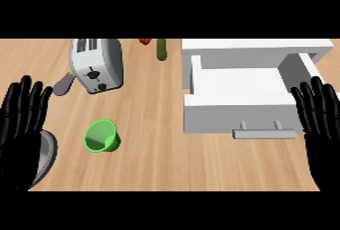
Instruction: Pick up the cup, place it into the drawer and close the drawer
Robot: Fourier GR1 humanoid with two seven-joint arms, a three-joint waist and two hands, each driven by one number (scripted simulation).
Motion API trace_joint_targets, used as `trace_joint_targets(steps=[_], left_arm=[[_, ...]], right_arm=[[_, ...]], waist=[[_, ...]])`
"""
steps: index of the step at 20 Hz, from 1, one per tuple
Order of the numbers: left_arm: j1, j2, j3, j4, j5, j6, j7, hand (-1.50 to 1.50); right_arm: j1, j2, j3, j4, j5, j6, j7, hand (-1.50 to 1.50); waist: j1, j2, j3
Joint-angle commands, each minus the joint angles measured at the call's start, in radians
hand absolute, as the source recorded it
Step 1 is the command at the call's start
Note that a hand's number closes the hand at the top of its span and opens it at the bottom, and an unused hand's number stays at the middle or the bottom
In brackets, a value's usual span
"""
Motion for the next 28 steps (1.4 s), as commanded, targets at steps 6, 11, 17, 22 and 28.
trace_joint_targets(steps=[6, 11, 17, 22, 28], left_arm=[[-0.081, 0.178, -0.113, 0.048, 0.414, -0.495, -0.074, -1.50], [-0.027, 0.308, 0.010, 0.282, 0.749, -0.666, 0.047, -1.50], [-0.261, 0.379, 0.068, 0.708, 0.747, -0.837, 0.023, -1.50], [-0.326, 0.317, 0.086, 0.891, 0.573, -0.905, -0.058, -1.50], [-0.378, 0.334, 0.152, 1.154, 0.289, -0.999, -0.318, -1.50]], right_arm=[[-0.045, 0.008, -0.005, -0.001, -0.008, -0.007, -0.012, -1.50], [-0.057, -0.058, 0.011, 0.051, -0.056, 0.080, 0.102, -1.50], [-0.131, -0.046, -0.014, 0.145, -0.073, 0.080, 0.095, -1.50], [-0.212, -0.031, -0.012, 0.193, -0.032, 0.057, 0.090, -1.50], [-0.214, -0.081, -0.090, 0.194, -0.100, 0.111, 0.079, -1.50]], waist=[[-0.035, 0.042, -0.034], [-0.007, 0.047, -0.030], [-0.015, 0.043, -0.028], [-0.006, 0.040, -0.028], [-0.012, 0.041, -0.028]])
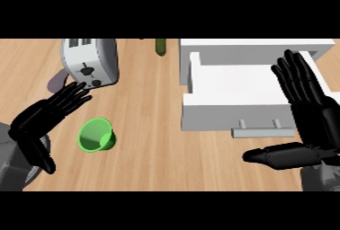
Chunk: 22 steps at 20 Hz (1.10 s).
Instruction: Pick up the cup, place it into the drawer and close the drawer
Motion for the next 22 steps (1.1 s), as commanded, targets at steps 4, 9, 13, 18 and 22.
trace_joint_targets(steps=[4, 9, 13, 18, 22], left_arm=[[-0.126, -0.021, 0.000, 0.315, -0.326, 0.011, -0.319, -1.50], [-0.086, -0.033, -0.076, 0.423, -0.439, 0.065, -0.502, -1.50], [-0.147, -0.053, -0.102, 0.538, -0.482, 0.145, -0.559, -1.50], [-0.151, -0.018, -0.128, 0.636, -0.525, 0.178, -0.695, -1.50], [-0.153, -0.018, -0.144, 0.678, -0.535, 0.221, -0.752, -1.50]], right_arm=[[-0.024, -0.017, -0.025, 0.025, -0.001, 0.017, 0.001, -1.50], [-0.052, -0.021, -0.044, 0.042, -0.016, 0.019, -0.009, -1.50], [-0.095, -0.022, -0.033, 0.013, -0.025, 0.007, 0.070, -1.50], [-0.071, -0.001, -0.021, 0.015, -0.009, -0.001, 0.033, -1.50], [-0.088, -0.003, -0.022, 0.032, -0.019, 0.008, 0.034, -1.50]], waist=[[-0.005, 0.001, 0.000], [-0.015, 0.006, -0.002], [-0.020, 0.006, -0.003], [-0.031, 0.010, -0.004], [-0.040, 0.018, -0.006]])
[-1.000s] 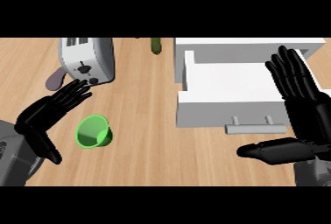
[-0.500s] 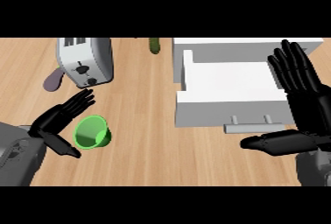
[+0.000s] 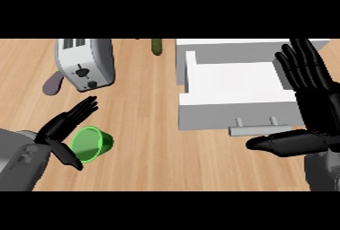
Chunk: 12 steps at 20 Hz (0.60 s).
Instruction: Pick up the cup, place it into the drawer and close the drawer
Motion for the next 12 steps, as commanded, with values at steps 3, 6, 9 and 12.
trace_joint_targets(steps=[3, 6, 9, 12], left_arm=[[-0.004, -0.043, -0.033, 0.090, -0.028, -0.069, -0.214, -1.50], [-0.012, -0.026, -0.038, 0.102, -0.011, -0.103, -0.229, -1.50], [0.006, -0.069, -0.066, 0.110, -0.031, -0.042, -0.258, -1.50], [-0.028, -0.062, -0.073, 0.129, -0.030, -0.039, -0.256, -1.50]], right_arm=[[0.016, -0.008, -0.010, -0.003, -0.023, 0.020, -0.002, -1.50], [-0.017, -0.027, -0.046, 0.011, -0.050, 0.028, -0.002, -1.50], [0.004, -0.002, 0.004, -0.017, -0.015, 0.012, 0.016, -1.50], [-0.003, -0.008, -0.009, -0.002, -0.023, 0.016, 0.011, -1.50]], waist=[[-0.012, 0.007, -0.008], [-0.013, 0.009, -0.009], [-0.011, 0.006, -0.009], [-0.018, 0.011, -0.009]])
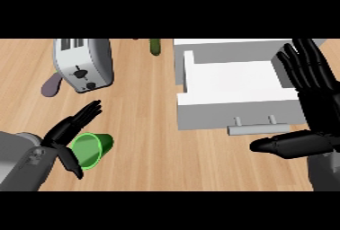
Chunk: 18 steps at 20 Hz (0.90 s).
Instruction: Pick up the cup, place it into the drawer and close the drawer
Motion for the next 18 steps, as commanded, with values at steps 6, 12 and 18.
trace_joint_targets(steps=[6, 12, 18], left_arm=[[-0.039, -0.050, -0.027, 0.062, 0.010, -0.123, -0.161, -1.50], [-0.035, -0.111, -0.068, 0.060, 0.020, -0.153, -0.138, -1.50], [-0.050, -0.139, -0.077, 0.012, 0.064, -0.190, -0.177, 1.50]], right_arm=[[-0.018, -0.013, -0.012, 0.021, 0.003, 0.009, -0.018, -1.50], [-0.019, -0.006, -0.002, 0.002, -0.017, 0.009, 0.024, -1.50], [-0.029, -0.034, -0.034, 0.022, -0.010, 0.011, 0.017, -1.50]], waist=[[-0.014, 0.014, -0.017], [-0.013, 0.008, -0.016], [-0.014, 0.009, -0.017]])
